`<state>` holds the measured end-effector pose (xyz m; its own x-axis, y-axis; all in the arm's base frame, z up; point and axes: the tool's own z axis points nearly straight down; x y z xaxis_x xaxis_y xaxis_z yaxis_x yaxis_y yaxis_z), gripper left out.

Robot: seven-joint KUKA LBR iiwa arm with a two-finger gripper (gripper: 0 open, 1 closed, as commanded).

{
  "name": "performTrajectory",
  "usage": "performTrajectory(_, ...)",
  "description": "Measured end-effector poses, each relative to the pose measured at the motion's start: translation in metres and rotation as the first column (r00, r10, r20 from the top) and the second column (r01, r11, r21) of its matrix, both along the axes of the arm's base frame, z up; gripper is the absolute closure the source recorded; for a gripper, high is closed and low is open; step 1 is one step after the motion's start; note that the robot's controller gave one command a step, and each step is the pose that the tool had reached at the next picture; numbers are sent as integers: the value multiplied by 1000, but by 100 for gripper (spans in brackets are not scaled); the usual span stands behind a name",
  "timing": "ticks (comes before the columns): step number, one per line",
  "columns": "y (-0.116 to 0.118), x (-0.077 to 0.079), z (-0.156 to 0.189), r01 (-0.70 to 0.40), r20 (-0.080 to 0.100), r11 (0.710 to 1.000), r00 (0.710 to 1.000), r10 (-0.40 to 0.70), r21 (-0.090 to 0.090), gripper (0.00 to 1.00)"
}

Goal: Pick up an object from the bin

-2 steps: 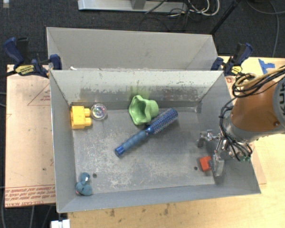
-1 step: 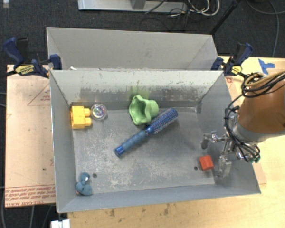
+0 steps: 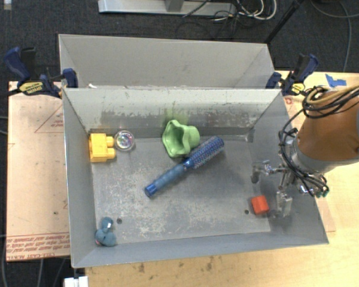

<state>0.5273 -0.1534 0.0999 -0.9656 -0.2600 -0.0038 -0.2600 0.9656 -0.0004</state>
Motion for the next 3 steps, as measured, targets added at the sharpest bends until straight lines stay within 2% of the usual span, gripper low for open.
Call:
performTrajectory(1,2,13,-30,-123,-1,992,992,123,3,0)
performTrajectory(2,3,1,-30,-192,1,981,981,192,5,0)
performTrajectory(3,3,1,-29,-193,0,981,981,193,5,100)
